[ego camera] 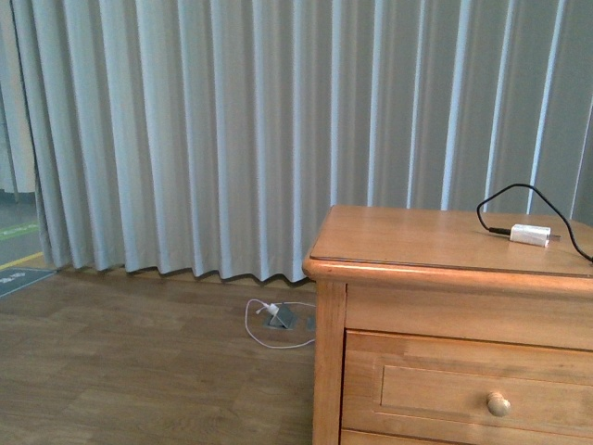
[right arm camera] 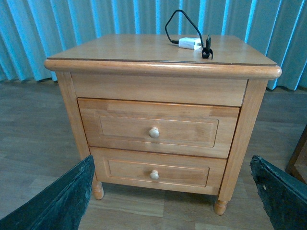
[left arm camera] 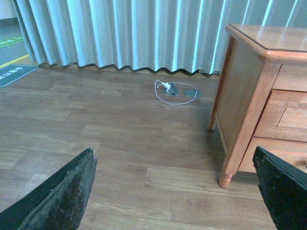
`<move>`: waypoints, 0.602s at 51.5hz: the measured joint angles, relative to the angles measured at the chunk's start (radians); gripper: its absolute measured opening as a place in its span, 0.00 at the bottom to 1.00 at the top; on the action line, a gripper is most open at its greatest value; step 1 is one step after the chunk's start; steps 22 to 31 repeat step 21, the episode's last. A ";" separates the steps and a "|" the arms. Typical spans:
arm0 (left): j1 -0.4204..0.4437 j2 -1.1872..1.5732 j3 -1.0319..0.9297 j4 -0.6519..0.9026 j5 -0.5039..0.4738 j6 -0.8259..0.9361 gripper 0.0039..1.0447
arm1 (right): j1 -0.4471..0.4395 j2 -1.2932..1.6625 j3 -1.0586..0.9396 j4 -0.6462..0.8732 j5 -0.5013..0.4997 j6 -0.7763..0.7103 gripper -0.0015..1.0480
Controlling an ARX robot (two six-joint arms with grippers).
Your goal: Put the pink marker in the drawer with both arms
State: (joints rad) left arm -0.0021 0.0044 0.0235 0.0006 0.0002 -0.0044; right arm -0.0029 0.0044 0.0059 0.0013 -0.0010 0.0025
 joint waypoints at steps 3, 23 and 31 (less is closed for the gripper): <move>0.000 0.000 0.000 0.000 0.000 0.000 0.95 | 0.000 0.000 0.000 0.000 0.000 0.000 0.92; 0.000 0.000 0.000 0.000 0.000 0.000 0.95 | 0.000 0.000 0.000 0.000 0.000 0.000 0.92; 0.000 0.000 0.000 0.000 0.000 0.000 0.95 | 0.000 0.000 0.000 0.000 0.000 0.000 0.92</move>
